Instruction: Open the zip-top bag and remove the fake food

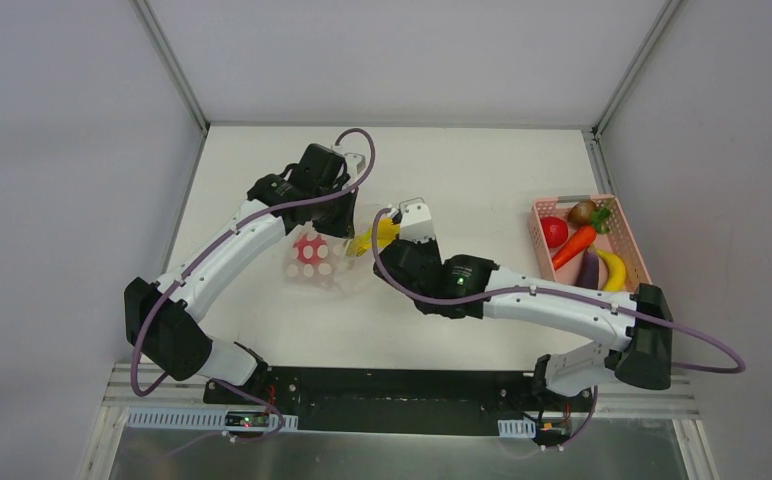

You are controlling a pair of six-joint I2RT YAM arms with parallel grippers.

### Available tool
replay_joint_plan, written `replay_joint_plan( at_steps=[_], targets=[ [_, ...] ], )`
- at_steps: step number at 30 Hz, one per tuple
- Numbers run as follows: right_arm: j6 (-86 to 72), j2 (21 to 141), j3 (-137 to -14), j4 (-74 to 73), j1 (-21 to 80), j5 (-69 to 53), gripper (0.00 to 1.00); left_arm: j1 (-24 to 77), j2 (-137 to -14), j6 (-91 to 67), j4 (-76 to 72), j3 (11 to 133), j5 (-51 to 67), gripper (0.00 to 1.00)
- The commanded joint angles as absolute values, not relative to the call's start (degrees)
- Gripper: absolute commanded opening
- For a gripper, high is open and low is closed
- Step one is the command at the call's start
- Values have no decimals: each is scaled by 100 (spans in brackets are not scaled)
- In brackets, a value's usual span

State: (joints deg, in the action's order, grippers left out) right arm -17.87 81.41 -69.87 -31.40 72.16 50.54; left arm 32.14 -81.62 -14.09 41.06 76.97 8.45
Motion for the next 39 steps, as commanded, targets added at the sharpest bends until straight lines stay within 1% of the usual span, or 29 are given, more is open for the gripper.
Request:
replay_joint_plan(
  at_steps=[1,3,5,9,12,16,19,22,25,30,34,39],
  targets=[
    [-1973,7657,-7427,-4210,7235,4351,0,3156,-8149,-1372,4179,7695,629,0],
    [-2001,7523,-7536,-4452,7235,4087,0,3151,-8184,-1368,4190,7704,632,0],
    [-2147,7403,-7677,-4826,7229,4094,0,3147,-8215,-1358,4213,7716,604,0],
    [-2515,7223,-7813,-5684,7135,4643,0,3138,-8244,-1342,4227,7726,555,0],
    [-2637,7045,-7820,-5973,6975,4791,0,3138,-8282,-1345,4228,7726,563,0],
    [-2805,6581,-7688,-5679,6795,4710,0,3138,-8364,-1350,4243,7749,651,0],
    [-2791,6147,-7373,-5070,6676,4667,0,3138,-8393,-1364,4245,7761,723,0],
    [-3040,5789,-7079,-4888,6529,5161,0,3138,-8389,-1367,4245,7760,722,0],
    [-3415,5560,-6881,-5146,6046,5636,0,3138,-8353,-1363,4239,7752,751,0],
    [-3243,5309,-6485,-4865,4776,5488,0,3138,-8291,-1363,4236,7747,790,0],
    [-3184,5298,-6206,-4600,4044,5427,0,3138,-8213,-1359,4230,7737,799,0],
    [-3470,5231,-5858,-4458,3259,5953,0,3138,-8165,-1354,4217,7728,796,0]
  ],
)
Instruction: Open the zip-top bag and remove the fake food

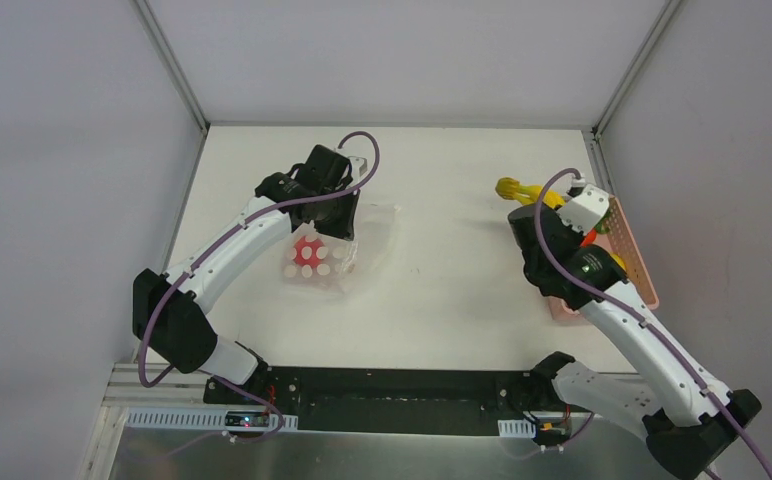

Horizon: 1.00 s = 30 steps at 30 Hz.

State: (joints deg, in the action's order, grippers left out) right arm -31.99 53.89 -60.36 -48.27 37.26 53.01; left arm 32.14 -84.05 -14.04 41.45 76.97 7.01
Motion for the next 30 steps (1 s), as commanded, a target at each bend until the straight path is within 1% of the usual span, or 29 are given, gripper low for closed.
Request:
replay_joint_plan(
  at_steps=[1,6,10,12,14,16,18,19,22,26,28,30],
  targets=[
    [-3519,5184,-5771,-4399,3066,6057,0,3138,-8157,-1358,4218,7727,799,0],
    [-3766,4928,-5261,-3933,1891,6113,0,3138,-8156,-1362,4219,7734,867,0],
    [-3928,4934,-4776,-3496,1011,5711,6,3138,-8156,-1374,4201,7726,897,0],
    [-4107,5084,-4627,-3404,720,5554,9,3138,-8156,-1372,4201,7725,904,0],
    [-4246,5305,-4536,-3332,473,5392,10,3143,-8152,-1376,4201,7726,911,0],
    [-4448,5531,-4468,-3292,340,5318,10,3138,-8133,-1372,4201,7726,921,0],
    [-4790,5707,-4424,-3314,286,5300,12,3138,-8115,-1371,4201,7726,919,0],
    [-4862,5792,-4421,-3317,269,5281,15,3138,-8113,-1368,4201,7726,917,0],
    [-4960,5940,-4432,-3248,265,5046,30,3138,-8099,-1363,4201,7726,922,0],
    [-4953,5867,-4406,-3230,264,4826,48,3138,-8086,-1366,4201,7726,925,0],
    [-4887,5737,-4410,-3243,265,4733,59,3138,-8077,-1363,4201,7726,927,0],
    [-4741,5572,-4426,-3220,263,4607,72,3138,-8075,-1357,4201,7726,932,0]
  ],
)
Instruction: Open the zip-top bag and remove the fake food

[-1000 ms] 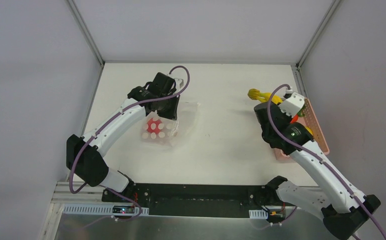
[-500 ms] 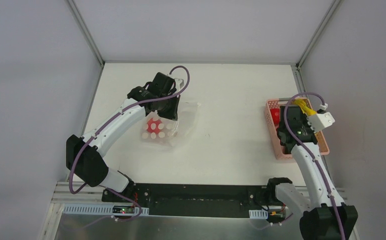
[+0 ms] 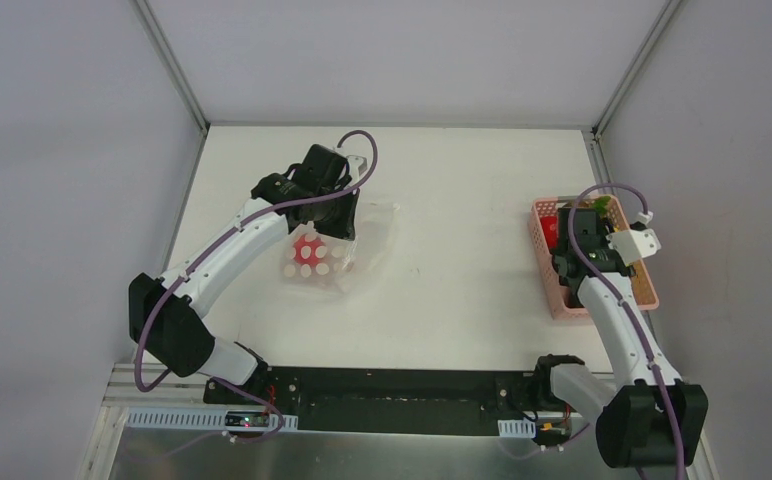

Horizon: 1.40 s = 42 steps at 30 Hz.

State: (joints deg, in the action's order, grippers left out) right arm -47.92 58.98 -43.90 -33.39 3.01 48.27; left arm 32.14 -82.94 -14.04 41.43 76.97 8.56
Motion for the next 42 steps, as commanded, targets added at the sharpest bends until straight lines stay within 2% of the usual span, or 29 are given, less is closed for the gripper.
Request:
replay_joint_plan(
  at_steps=[1,5,8,15,22,28,33,39,42],
  targets=[
    [-4639,5496,-4452,-3217,267,4536,77,3138,-8069,-1362,4201,7726,931,0],
    [-4017,5230,-4626,-3159,272,4048,98,3138,-8072,-1363,4201,7726,944,0],
    [-3466,5078,-4732,-3062,280,3462,100,3138,-8078,-1356,4201,7726,942,0],
    [-2607,4671,-4686,-2449,376,1716,100,3142,-8086,-1349,4201,7732,951,0],
    [-2491,4650,-4364,-1414,825,147,99,3138,-8103,-1353,4214,7734,961,0],
    [-2558,5196,-4305,-349,2407,140,97,3138,-8070,-1336,4227,7743,956,0],
    [-2676,6108,-4539,463,3498,227,89,3138,-8068,-1369,4198,7739,1085,0],
    [-2707,7107,-4847,1405,4371,179,79,3138,-8086,-1430,4166,7739,1296,0],
    [-2802,7532,-4973,1728,4531,60,77,3138,-8069,-1440,4153,7728,1308,0]
  ],
)
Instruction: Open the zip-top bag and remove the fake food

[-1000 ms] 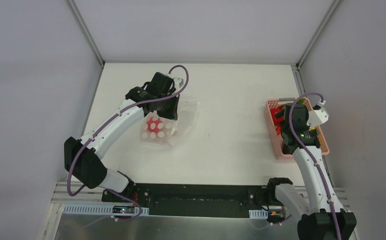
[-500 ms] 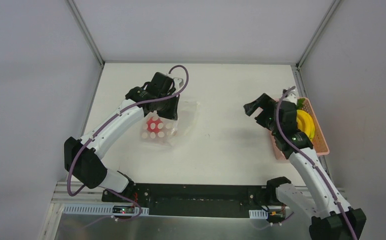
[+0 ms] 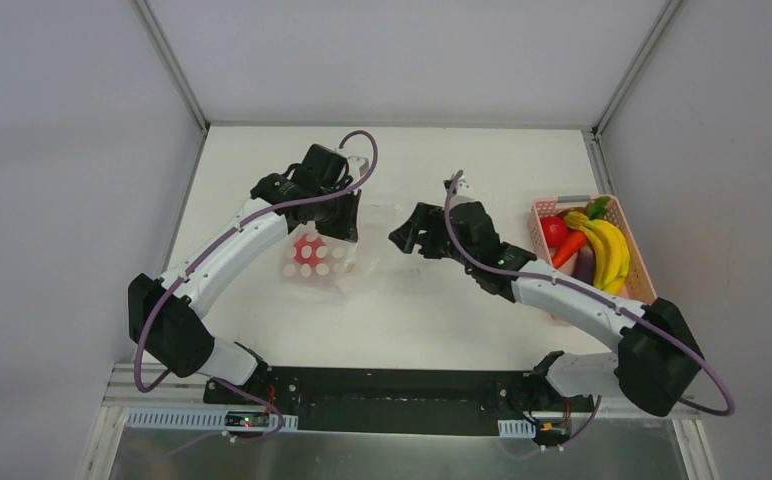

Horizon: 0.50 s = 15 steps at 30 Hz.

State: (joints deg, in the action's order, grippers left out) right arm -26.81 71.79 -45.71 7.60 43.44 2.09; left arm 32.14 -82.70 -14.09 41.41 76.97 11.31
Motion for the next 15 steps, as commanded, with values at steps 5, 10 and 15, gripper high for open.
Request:
replay_joint_plan(
  at_steps=[5,10,15],
  targets=[
    [-2877,8082,-5149,2018,4729,-292,75,3138,-8060,-1455,4148,7732,1355,0],
    [-2862,8555,-5171,2343,4780,-466,72,3138,-8013,-1468,4144,7734,1406,0],
    [-2839,9050,-5366,2681,4782,-791,63,3138,-7946,-1472,4114,7717,1460,0]
  ],
)
